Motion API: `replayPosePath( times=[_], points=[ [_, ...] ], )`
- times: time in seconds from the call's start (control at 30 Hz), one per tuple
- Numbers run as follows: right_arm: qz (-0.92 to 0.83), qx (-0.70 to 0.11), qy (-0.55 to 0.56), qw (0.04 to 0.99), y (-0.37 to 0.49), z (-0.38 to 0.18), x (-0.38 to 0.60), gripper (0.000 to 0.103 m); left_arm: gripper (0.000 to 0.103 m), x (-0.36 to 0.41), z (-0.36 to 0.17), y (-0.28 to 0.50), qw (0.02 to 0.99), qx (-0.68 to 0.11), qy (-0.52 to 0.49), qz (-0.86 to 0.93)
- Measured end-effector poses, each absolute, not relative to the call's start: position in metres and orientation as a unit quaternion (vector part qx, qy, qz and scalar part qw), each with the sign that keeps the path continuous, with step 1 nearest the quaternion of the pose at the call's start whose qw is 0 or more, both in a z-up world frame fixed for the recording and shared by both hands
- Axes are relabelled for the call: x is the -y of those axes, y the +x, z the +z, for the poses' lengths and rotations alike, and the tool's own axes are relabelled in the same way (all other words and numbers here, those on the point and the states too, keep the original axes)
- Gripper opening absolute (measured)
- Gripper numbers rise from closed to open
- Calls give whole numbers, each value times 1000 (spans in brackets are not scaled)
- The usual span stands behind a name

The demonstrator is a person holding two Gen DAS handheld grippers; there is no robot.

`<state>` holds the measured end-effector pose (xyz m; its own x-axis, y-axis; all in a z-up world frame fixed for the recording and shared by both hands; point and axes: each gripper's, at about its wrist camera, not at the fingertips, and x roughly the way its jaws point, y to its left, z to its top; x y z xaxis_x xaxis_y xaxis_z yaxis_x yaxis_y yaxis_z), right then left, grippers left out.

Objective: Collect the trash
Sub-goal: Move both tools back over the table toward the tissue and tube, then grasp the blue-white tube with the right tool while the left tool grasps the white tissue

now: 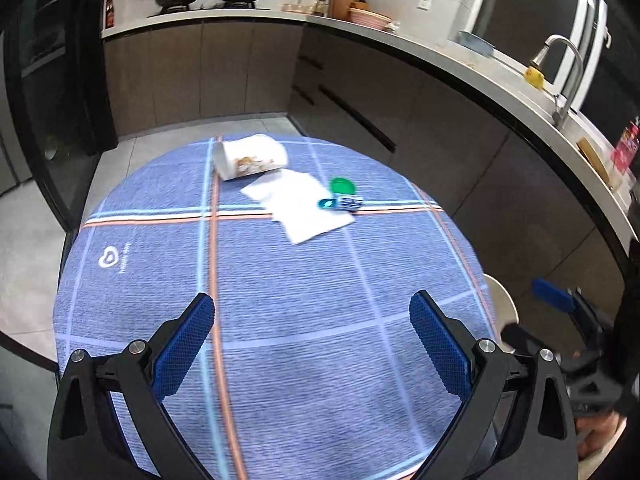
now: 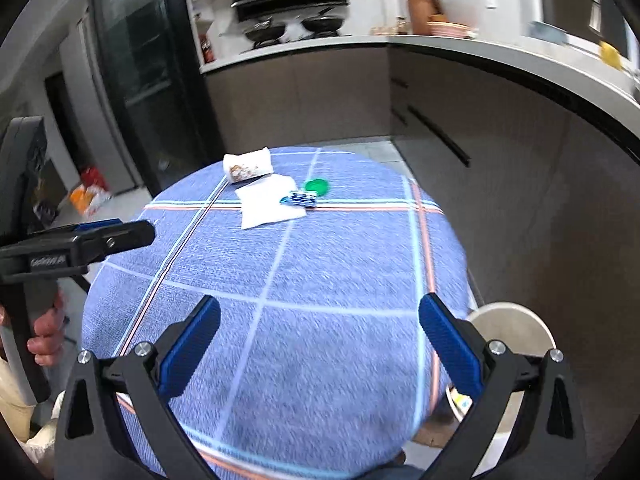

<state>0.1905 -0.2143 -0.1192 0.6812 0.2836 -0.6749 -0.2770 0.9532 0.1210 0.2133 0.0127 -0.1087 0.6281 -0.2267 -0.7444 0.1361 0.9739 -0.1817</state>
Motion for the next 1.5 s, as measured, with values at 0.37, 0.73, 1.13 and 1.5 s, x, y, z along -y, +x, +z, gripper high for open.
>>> replayPosePath(
  times=[0.37, 0.73, 1.13, 1.5],
  points=[
    [167, -409, -11, 897, 289, -134, 158, 85, 83, -57, -127, 229, 890, -431, -102, -109],
    [142, -436, -1, 889, 359, -173, 131, 74, 71, -68, -140, 258, 886, -434, -104, -126],
    [140, -447, 12, 884, 390, -195, 128, 59, 69, -56, -149, 299, 883, -435, -87, -152],
    [152, -440, 7, 885, 386, -199, 133, 38, 75, -31, -165, 335, 873, -448, -63, -185]
  ],
)
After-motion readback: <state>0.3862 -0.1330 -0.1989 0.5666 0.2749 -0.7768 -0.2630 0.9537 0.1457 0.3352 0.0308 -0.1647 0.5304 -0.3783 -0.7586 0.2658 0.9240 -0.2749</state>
